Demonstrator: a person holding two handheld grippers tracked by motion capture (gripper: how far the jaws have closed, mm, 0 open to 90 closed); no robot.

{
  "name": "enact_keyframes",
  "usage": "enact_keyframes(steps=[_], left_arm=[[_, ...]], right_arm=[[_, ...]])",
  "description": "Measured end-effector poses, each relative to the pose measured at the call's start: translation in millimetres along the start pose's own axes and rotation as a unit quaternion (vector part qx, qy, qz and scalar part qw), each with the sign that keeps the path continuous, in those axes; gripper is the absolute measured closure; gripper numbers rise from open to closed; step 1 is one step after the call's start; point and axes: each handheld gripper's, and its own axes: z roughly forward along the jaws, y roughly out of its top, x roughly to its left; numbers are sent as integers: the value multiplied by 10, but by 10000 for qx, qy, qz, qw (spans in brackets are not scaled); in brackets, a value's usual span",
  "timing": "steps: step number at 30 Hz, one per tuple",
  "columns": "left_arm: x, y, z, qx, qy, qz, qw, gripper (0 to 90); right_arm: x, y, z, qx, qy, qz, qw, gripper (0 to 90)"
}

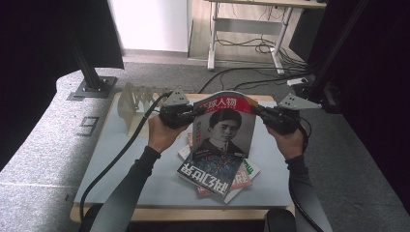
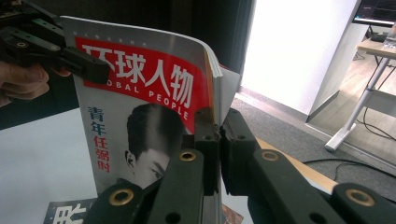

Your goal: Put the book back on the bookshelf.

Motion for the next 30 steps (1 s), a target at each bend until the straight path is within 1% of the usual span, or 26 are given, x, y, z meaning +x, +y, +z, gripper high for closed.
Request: enact_keyframes(steps=[3, 7, 10, 13, 15, 17, 25, 28, 30], left_arm=[[-1, -2, -6, -2, -45, -18, 10000, 858], [-2, -7, -26, -7, -128, -28, 9999, 862], [-10, -8, -44, 4, -147, 11, 9999, 863], [-15, -19, -58, -21, -183, -5, 9998, 862], [-14, -24, -68, -25, -199, -8, 9998, 862], [-13, -23, -79, -6, -207, 4, 9998, 862], [1, -8, -122, 147, -177, 12, 9997, 862], [18, -4, -141, 216, -153, -9, 9996, 861], [26, -2, -155, 244, -173, -16, 9996, 861]], right_arm=[[-14, 2, -6, 31, 24, 40, 10000, 841], [-39, -2, -22, 75, -2, 75, 9999, 818], [-56, -22, -29, 88, -8, 101, 9999, 779], [-69, -55, -25, 160, -54, 178, 9997, 692], [-73, -86, -22, 235, -82, 155, 9996, 652], [-80, -134, -21, 336, -141, 110, 9993, 616], [-123, -388, -60, 672, -386, 119, 9969, 477], [-133, -485, -56, 801, -441, 156, 9957, 450], [-134, -561, -49, 907, -480, 145, 9946, 432]])
